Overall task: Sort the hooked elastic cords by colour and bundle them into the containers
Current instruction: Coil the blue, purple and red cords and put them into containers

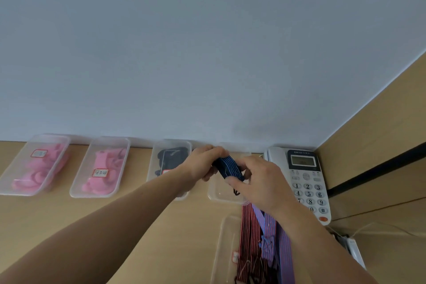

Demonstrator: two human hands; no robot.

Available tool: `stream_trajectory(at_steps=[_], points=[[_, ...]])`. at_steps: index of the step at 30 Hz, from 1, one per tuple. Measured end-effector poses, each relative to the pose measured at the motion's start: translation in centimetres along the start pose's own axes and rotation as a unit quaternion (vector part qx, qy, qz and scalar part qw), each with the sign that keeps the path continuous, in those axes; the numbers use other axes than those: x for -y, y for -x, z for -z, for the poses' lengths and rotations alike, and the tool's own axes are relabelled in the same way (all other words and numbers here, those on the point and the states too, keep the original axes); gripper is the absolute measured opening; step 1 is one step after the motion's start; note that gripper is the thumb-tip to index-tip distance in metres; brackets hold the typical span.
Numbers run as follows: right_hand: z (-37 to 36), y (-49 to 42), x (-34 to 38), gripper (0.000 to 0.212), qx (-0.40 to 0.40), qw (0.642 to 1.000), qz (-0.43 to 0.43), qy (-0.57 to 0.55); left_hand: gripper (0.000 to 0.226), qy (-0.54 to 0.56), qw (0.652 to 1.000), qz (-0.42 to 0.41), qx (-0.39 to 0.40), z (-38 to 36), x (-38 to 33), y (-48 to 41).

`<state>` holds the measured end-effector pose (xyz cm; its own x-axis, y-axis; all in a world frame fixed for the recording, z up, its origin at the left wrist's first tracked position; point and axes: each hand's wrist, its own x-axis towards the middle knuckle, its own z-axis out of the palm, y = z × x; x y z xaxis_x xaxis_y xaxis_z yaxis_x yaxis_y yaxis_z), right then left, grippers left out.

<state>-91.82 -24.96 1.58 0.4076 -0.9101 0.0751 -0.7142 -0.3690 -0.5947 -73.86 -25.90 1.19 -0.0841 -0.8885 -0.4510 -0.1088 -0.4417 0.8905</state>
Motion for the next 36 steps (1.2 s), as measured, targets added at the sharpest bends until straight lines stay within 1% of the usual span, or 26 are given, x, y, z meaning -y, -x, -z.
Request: stream_trajectory(at_steps=[4, 6, 9, 11, 14, 15, 18, 21, 24, 27, 33, 36], points=[[-1.0, -1.9, 0.4, 0.024, -0.031, 0.996, -0.083, 0.022, 0.034, -0.011, 0.999, 0.007, -0.042, -0.2, 0.3, -2.0], [-1.8, -3.0, 0.4, 0.026, -0.027, 0.992, -0.115, 0.032, 0.038, -0.019, 0.998, 0.010, -0.053, -0.1, 0.6, -2.8], [-3.4, -4.2, -0.1, 0.029, -0.026, 0.988, -0.154, 0.015, 0.040, -0.046, 0.996, 0.010, -0.072, 0.2, 1.1, -3.9], [-4.5, -4.9, -0.7, 0.028, -0.033, 0.982, -0.184, -0.001, 0.036, -0.107, 0.989, 0.004, -0.104, 0.6, 1.9, -4.4], [-6.0, -5.6, -1.7, 0.029, -0.036, 0.975, -0.221, 0.003, 0.034, -0.225, 0.961, -0.011, -0.159, 1.1, 3.6, -5.0], [-6.5, -5.8, -2.0, 0.031, -0.032, 0.972, -0.233, 0.012, 0.034, -0.258, 0.953, -0.008, -0.157, 1.1, 4.0, -5.1], [-7.9, -6.3, -2.5, 0.036, -0.014, 0.964, -0.263, 0.028, 0.035, -0.331, 0.936, 0.000, -0.117, 0.5, 4.5, -5.7], [-9.0, -6.3, -2.8, 0.039, -0.011, 0.964, -0.265, 0.023, 0.029, -0.355, 0.930, 0.015, -0.093, 0.3, 4.5, -6.3], [-9.7, -6.1, -3.1, 0.042, 0.000, 0.963, -0.268, 0.030, 0.025, -0.333, 0.938, 0.031, -0.091, 0.5, 4.8, -6.7], [-10.0, -6.2, -3.2, 0.040, -0.007, 0.963, -0.266, 0.046, 0.019, -0.310, 0.946, 0.041, -0.085, 0.7, 5.1, -6.8], [-10.8, -5.6, -3.2, 0.035, -0.023, 0.976, -0.214, 0.041, 0.016, -0.267, 0.959, 0.058, -0.068, 1.2, 4.8, -6.6], [-10.5, -5.4, -3.3, 0.033, -0.018, 0.977, -0.208, 0.038, 0.016, -0.280, 0.956, 0.058, -0.068, 1.1, 4.6, -6.7]])
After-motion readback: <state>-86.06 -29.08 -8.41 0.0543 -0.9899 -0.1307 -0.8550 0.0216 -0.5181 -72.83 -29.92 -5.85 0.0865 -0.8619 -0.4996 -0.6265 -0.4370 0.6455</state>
